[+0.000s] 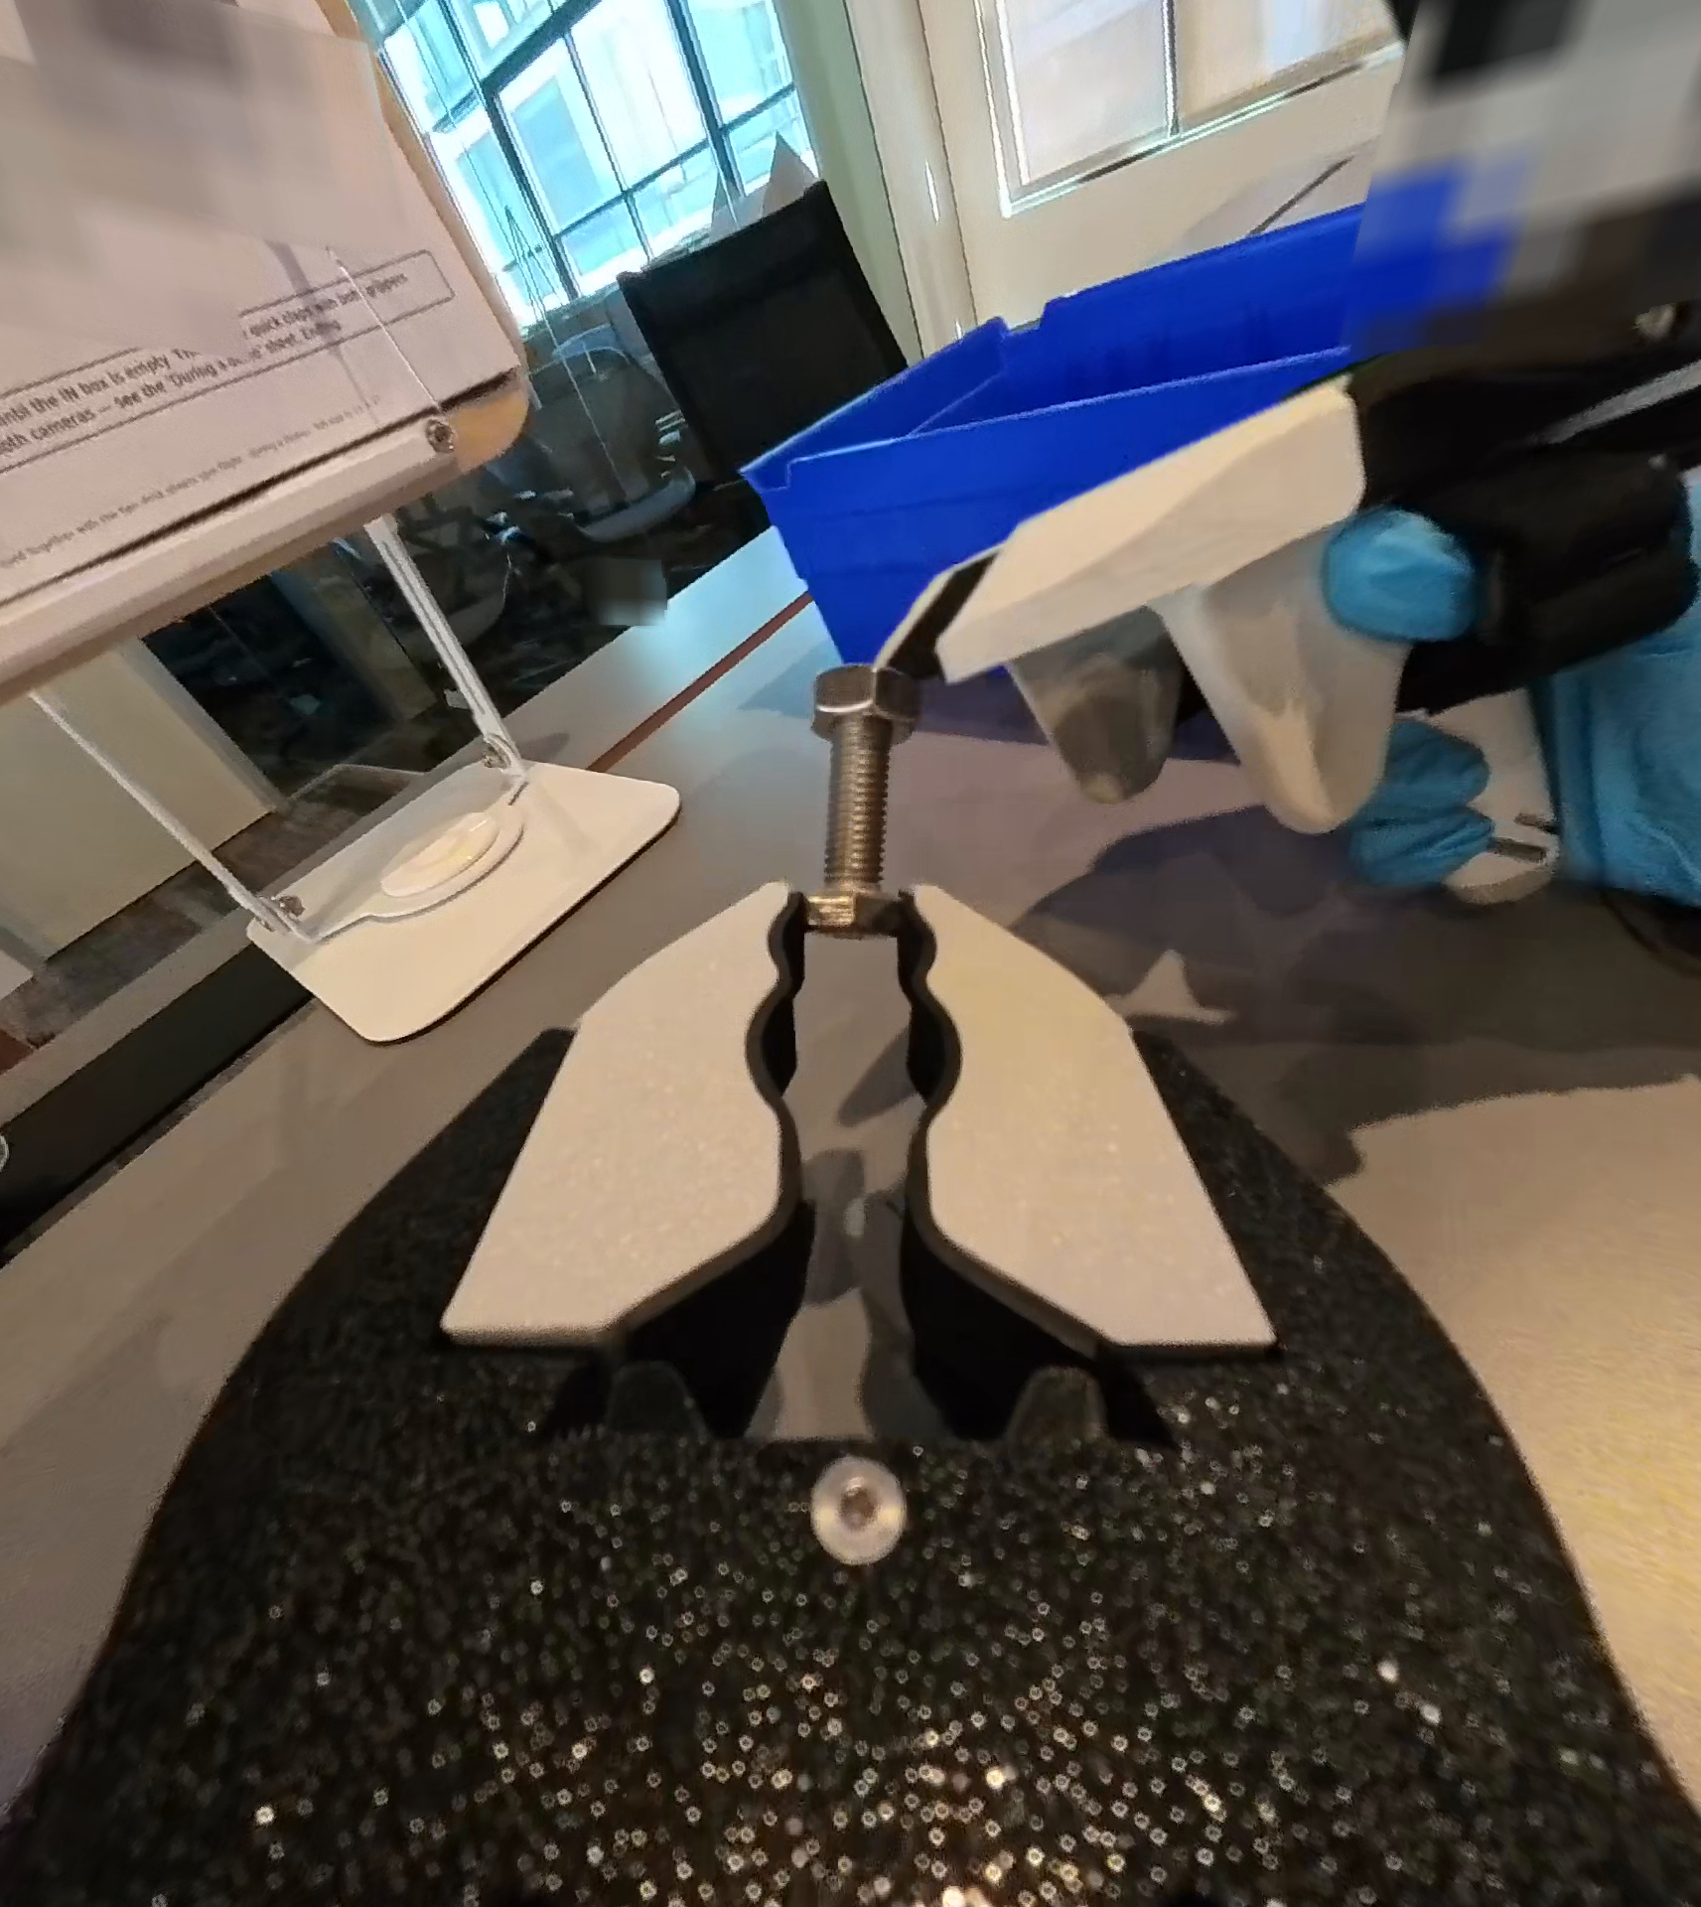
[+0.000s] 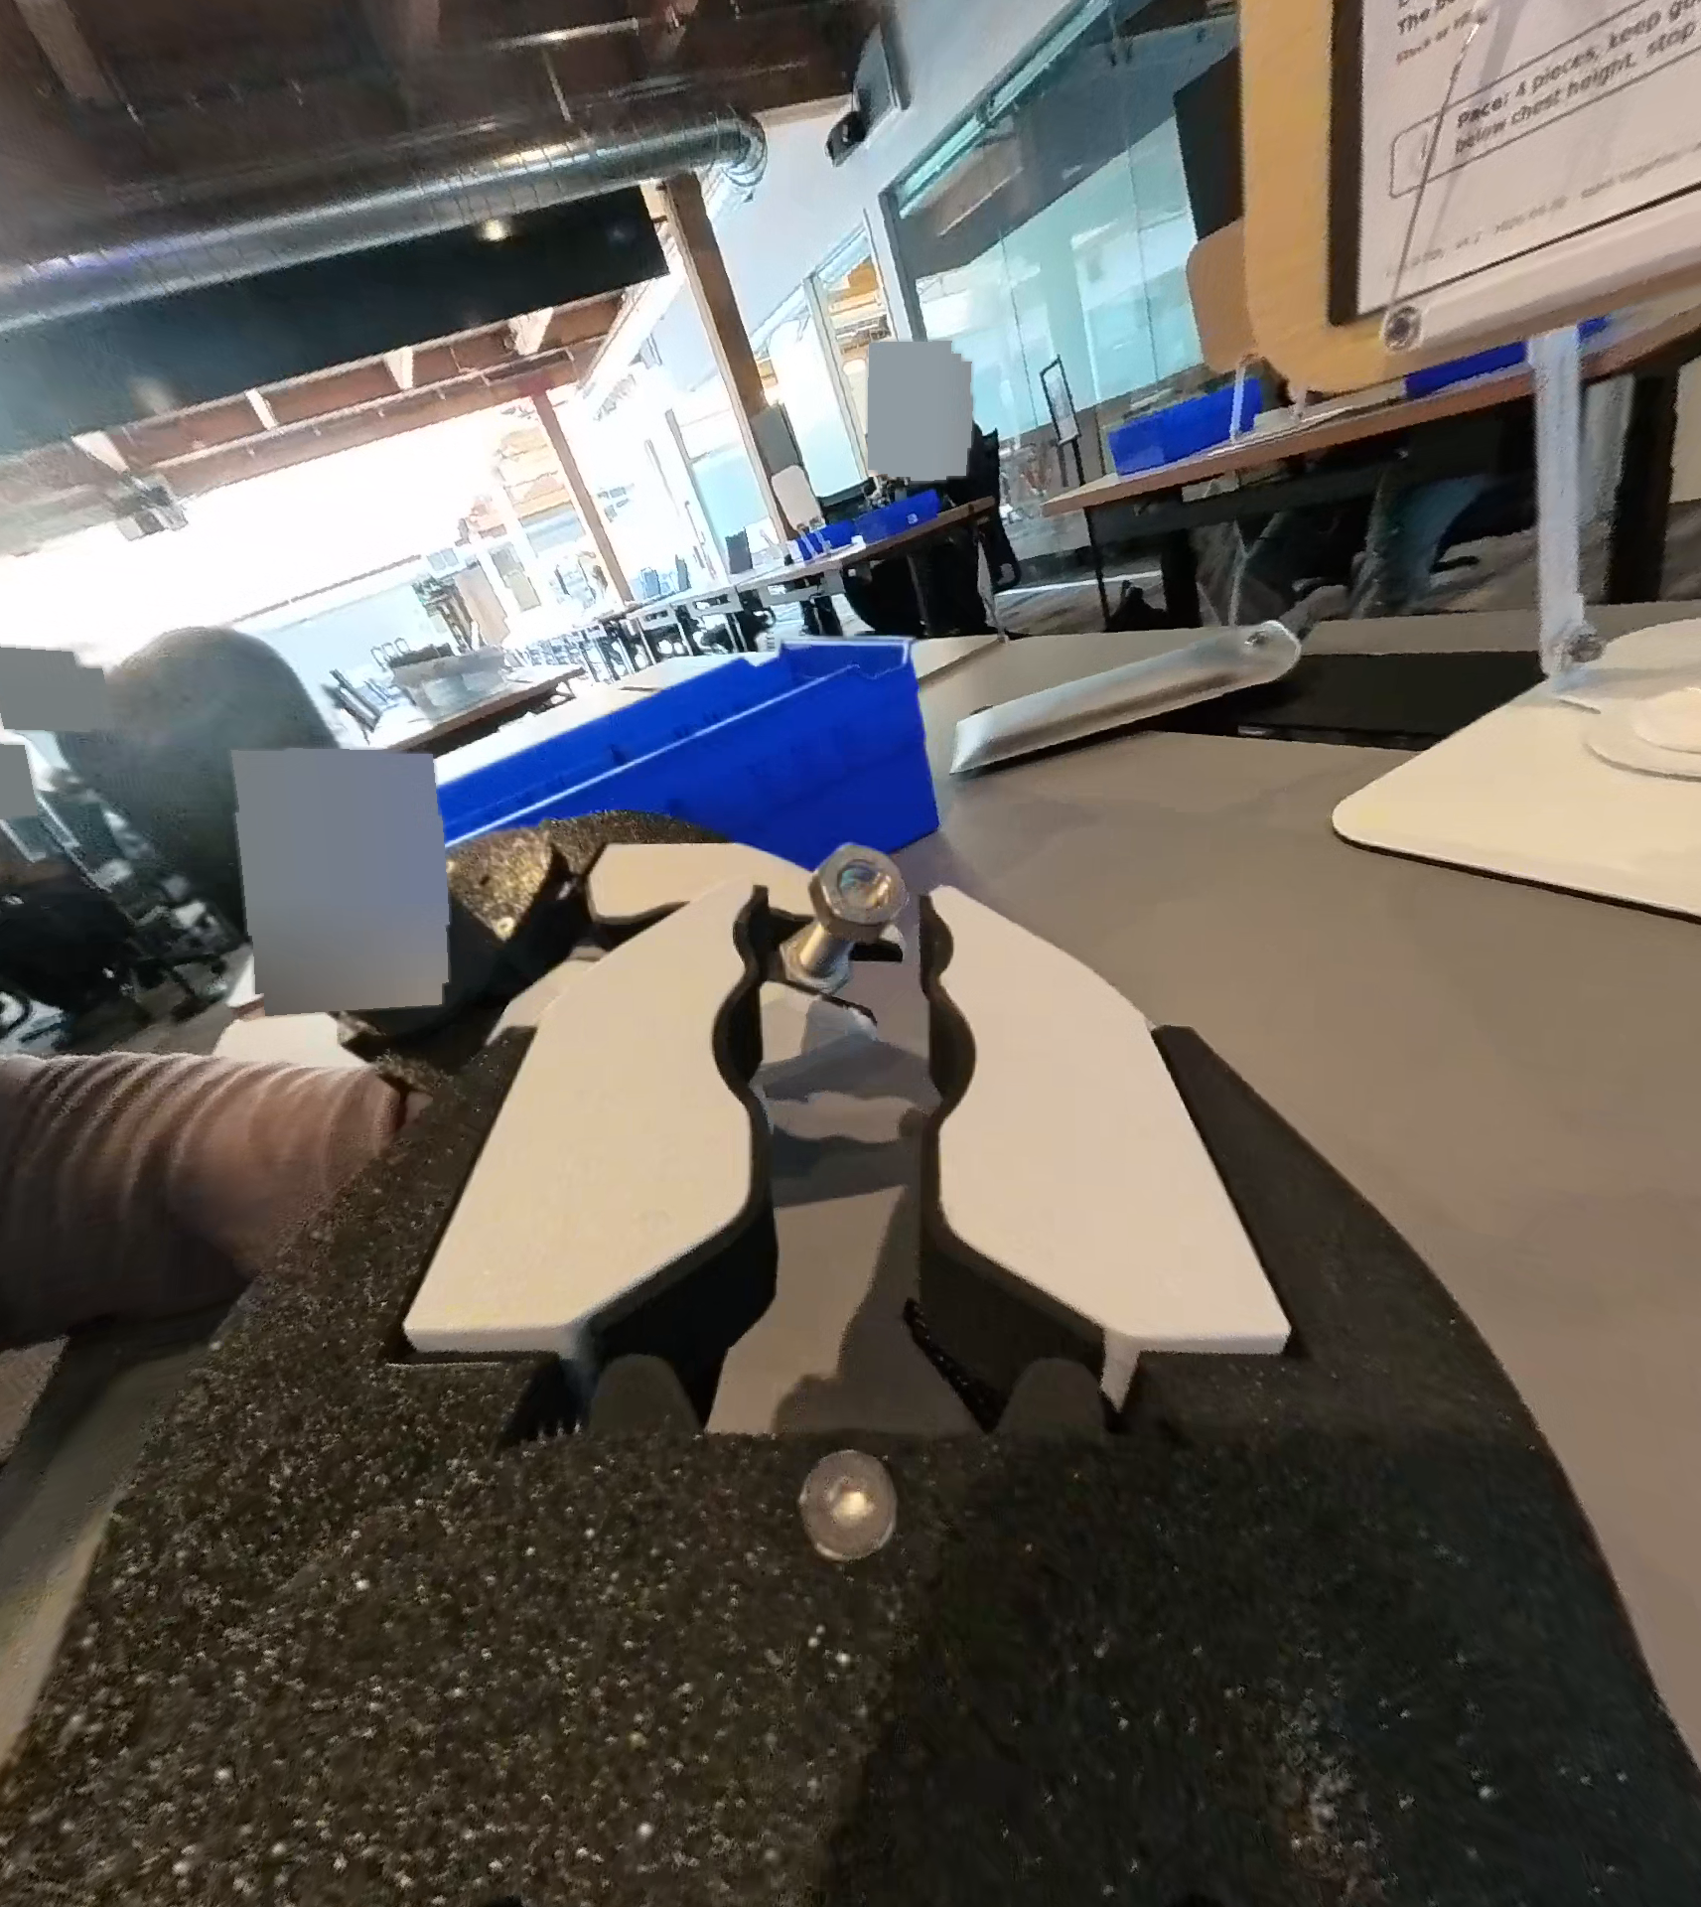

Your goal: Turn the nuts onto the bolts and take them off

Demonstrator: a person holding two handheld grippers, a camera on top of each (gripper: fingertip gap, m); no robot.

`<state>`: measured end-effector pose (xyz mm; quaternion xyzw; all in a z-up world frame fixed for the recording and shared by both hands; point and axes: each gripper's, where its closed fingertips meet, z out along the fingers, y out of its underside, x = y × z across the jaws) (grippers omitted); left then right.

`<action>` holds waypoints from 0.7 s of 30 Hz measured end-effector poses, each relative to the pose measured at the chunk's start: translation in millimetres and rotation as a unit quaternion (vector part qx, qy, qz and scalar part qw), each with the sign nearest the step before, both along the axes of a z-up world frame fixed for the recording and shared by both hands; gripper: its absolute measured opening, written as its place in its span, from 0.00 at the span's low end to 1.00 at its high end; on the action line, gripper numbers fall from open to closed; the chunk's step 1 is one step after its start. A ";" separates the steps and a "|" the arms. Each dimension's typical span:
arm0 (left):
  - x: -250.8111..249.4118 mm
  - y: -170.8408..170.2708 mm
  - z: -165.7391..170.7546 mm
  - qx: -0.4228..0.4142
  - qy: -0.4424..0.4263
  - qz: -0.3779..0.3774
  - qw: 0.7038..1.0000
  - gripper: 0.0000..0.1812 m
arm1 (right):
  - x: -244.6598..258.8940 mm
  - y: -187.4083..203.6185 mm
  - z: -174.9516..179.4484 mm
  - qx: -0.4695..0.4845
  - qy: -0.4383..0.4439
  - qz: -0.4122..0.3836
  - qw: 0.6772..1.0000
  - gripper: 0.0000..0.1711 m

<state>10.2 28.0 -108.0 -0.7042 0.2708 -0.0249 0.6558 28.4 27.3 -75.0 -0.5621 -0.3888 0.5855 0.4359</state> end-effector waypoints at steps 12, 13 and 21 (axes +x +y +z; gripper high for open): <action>12.1 -6.9 7.7 0.039 0.022 -0.026 0.999 0.09 | -8.5 -15.6 2.8 -0.050 0.007 0.070 0.996 0.18; 13.8 -7.6 8.0 0.042 0.025 -0.028 0.998 0.09 | -8.4 -16.4 3.3 -0.047 0.006 0.071 0.996 0.15; 15.1 -8.4 6.3 0.034 0.006 -0.026 0.999 0.09 | -9.6 -16.4 1.4 -0.007 -0.032 0.053 0.998 0.12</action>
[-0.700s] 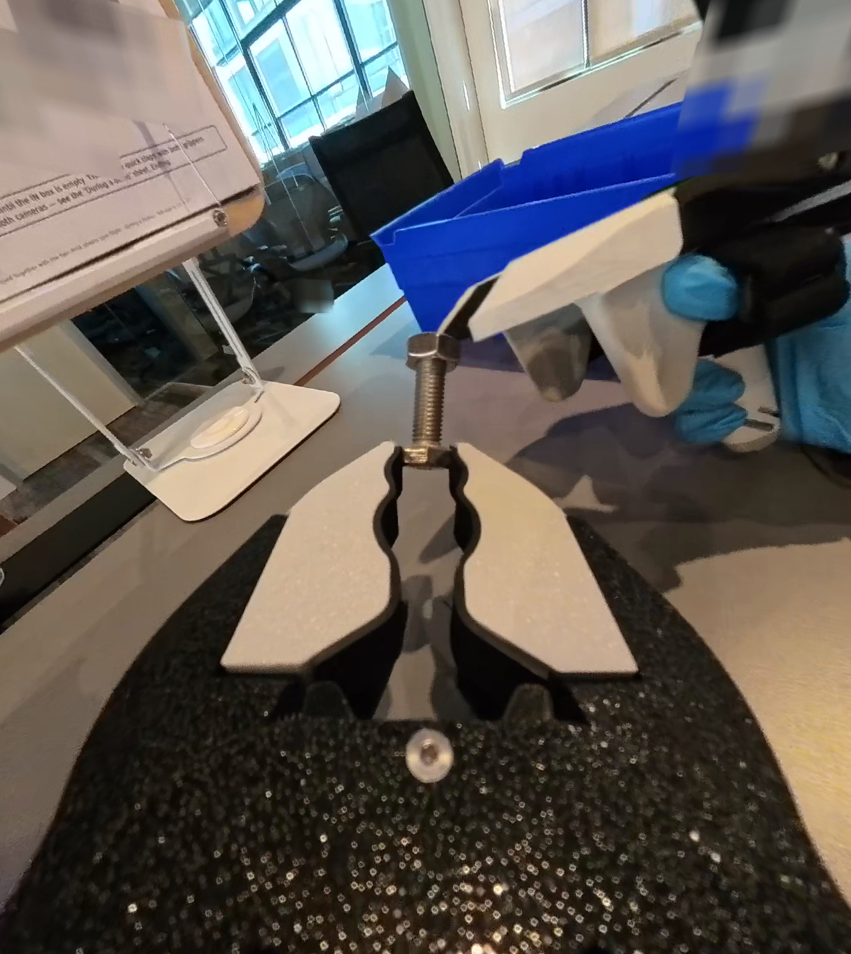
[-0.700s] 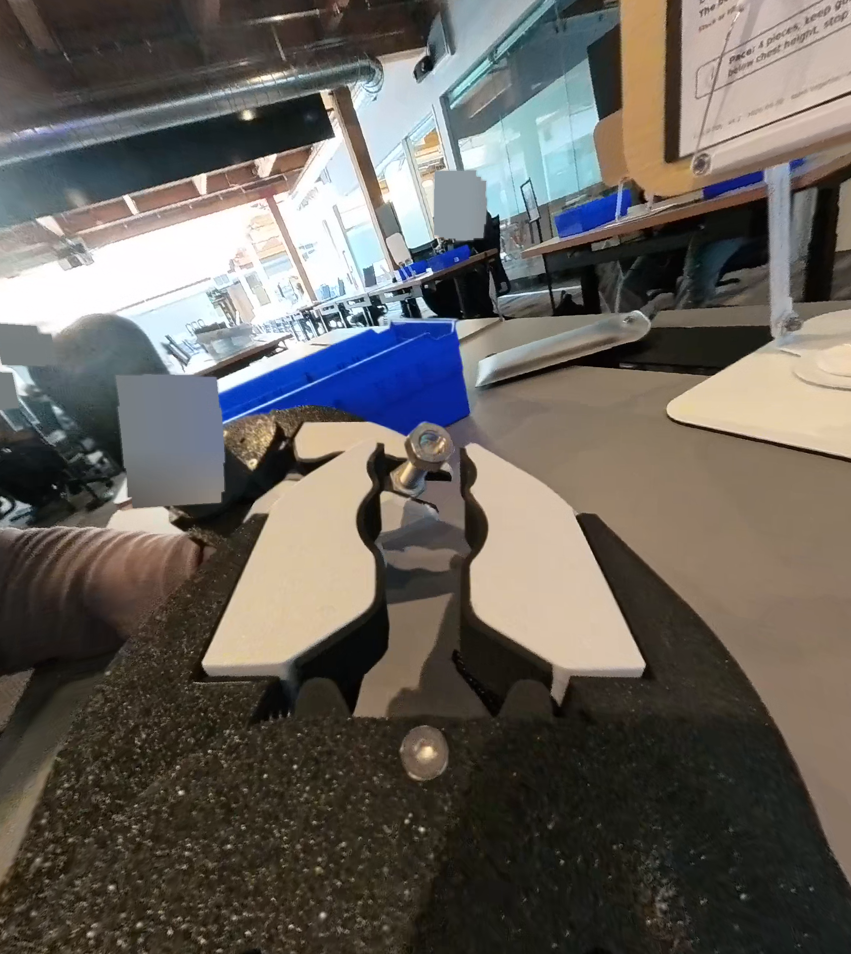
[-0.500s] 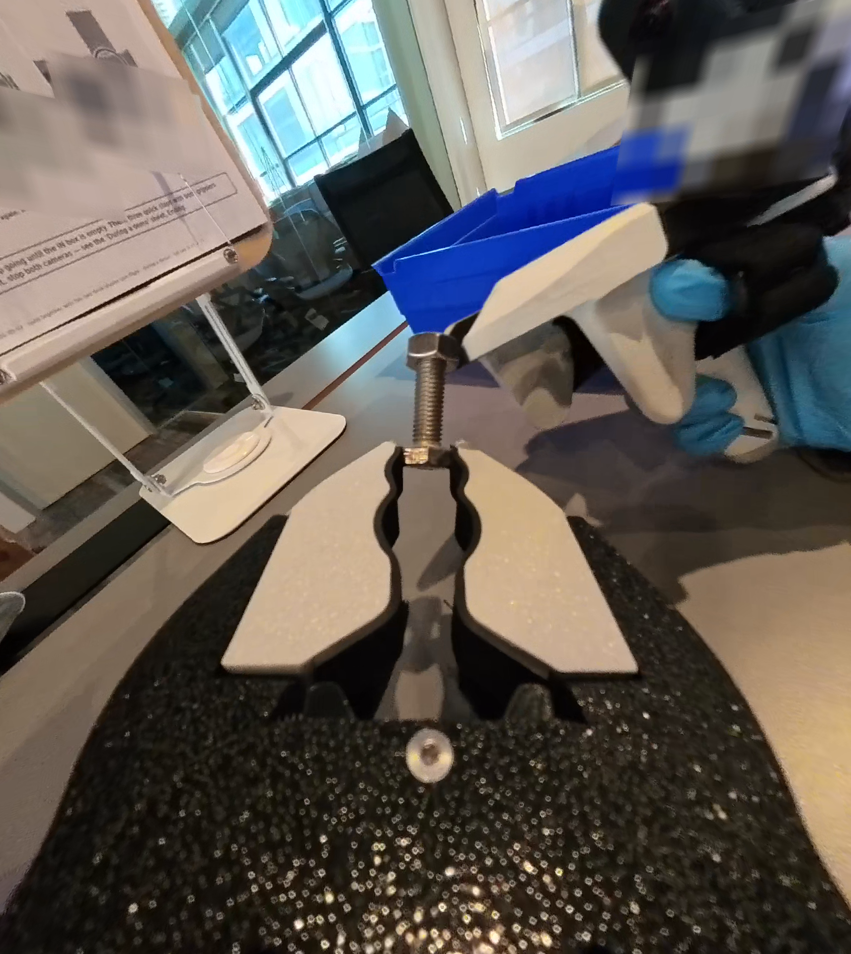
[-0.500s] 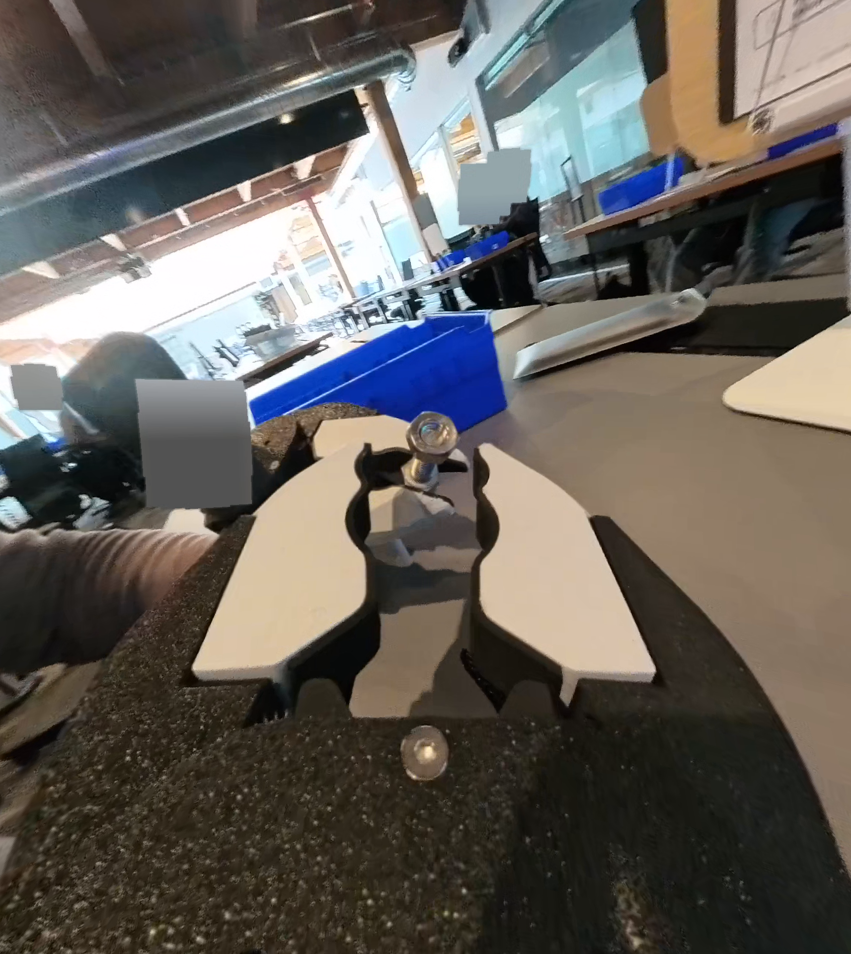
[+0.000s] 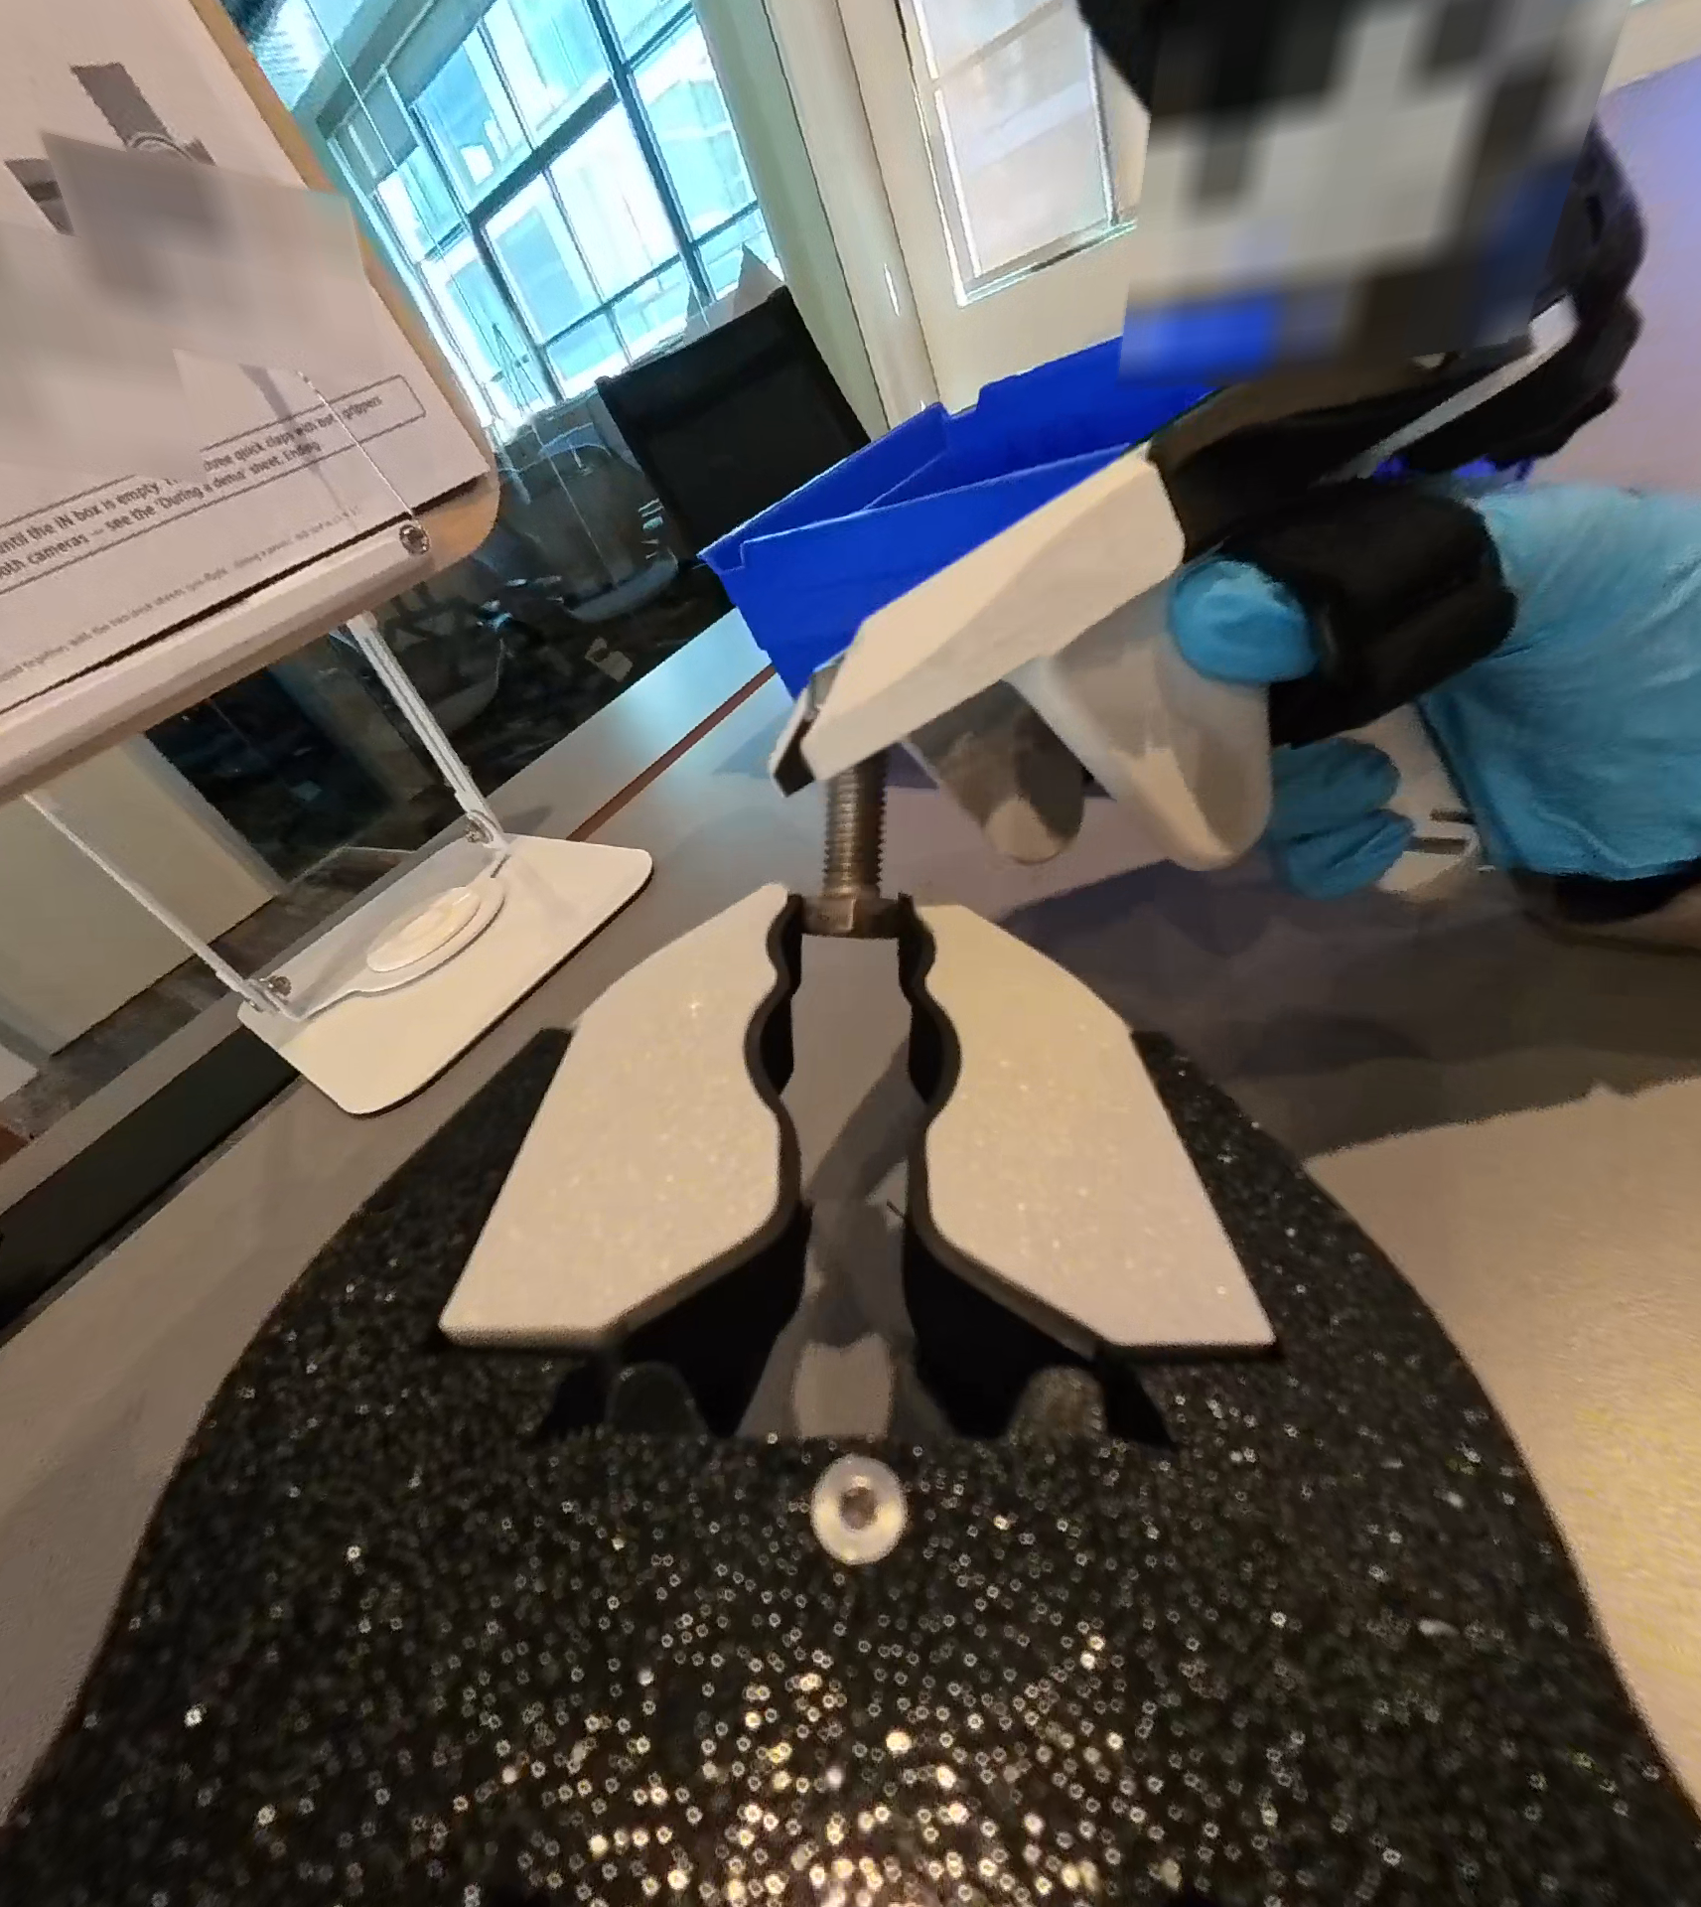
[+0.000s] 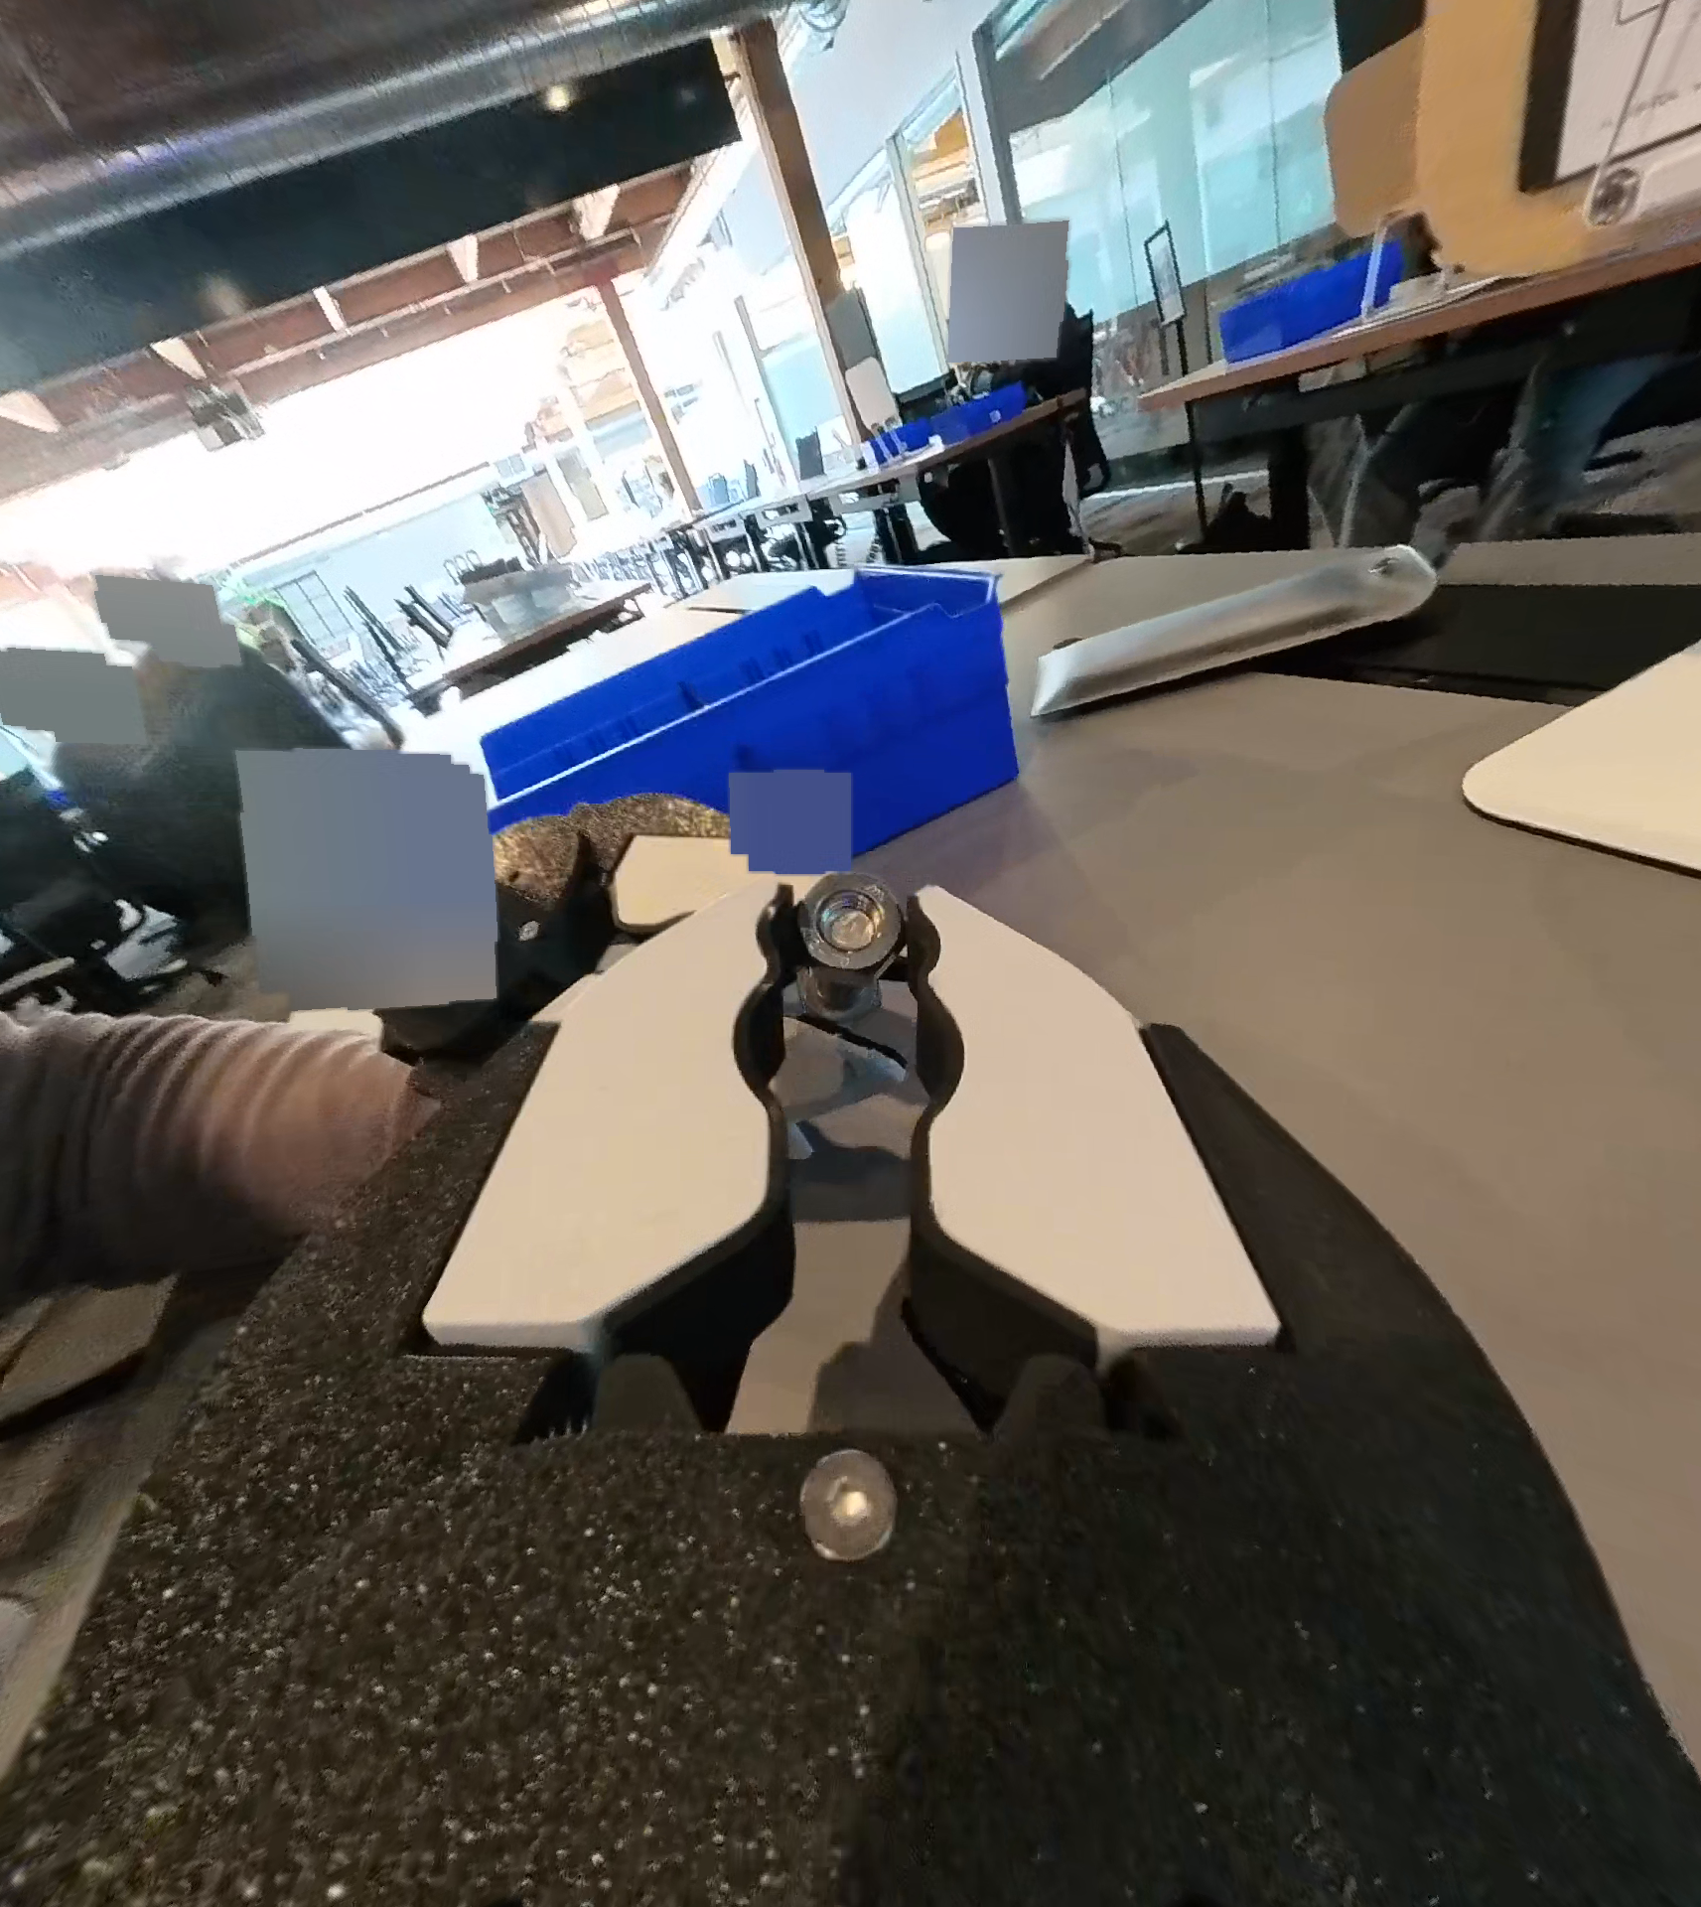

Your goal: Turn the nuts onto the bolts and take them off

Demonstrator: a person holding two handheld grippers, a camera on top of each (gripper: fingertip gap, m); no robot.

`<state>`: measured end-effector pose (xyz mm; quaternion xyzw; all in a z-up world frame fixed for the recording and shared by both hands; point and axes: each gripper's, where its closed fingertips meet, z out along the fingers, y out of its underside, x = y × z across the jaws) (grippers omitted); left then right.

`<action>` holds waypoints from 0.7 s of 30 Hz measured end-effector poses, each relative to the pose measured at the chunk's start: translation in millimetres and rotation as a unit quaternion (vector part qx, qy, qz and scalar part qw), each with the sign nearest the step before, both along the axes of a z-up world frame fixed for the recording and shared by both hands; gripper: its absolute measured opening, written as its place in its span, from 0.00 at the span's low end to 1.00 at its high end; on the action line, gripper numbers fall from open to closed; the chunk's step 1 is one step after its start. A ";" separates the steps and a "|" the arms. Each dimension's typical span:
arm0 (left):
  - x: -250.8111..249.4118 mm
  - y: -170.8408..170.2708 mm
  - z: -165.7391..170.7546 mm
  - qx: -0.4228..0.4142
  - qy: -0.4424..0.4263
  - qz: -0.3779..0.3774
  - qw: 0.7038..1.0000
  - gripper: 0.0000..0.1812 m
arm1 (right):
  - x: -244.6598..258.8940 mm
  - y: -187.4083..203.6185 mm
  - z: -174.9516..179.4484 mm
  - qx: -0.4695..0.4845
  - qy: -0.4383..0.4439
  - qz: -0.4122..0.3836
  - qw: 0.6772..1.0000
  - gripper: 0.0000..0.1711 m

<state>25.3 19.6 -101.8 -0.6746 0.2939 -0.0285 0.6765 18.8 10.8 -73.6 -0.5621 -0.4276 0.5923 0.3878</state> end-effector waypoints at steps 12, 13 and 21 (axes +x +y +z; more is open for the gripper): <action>-14.4 1.7 0.8 0.012 0.007 0.049 0.999 0.18 | 6.9 22.6 -13.1 0.067 -0.053 -0.084 0.993 0.12; -15.8 1.8 0.6 0.010 0.004 0.051 0.999 0.18 | 7.3 24.1 -14.5 0.079 -0.062 -0.091 0.991 0.12; -24.5 6.2 -5.7 -0.019 -0.009 0.067 0.998 0.17 | 1.9 25.2 -29.1 0.114 -0.103 -0.095 0.984 0.12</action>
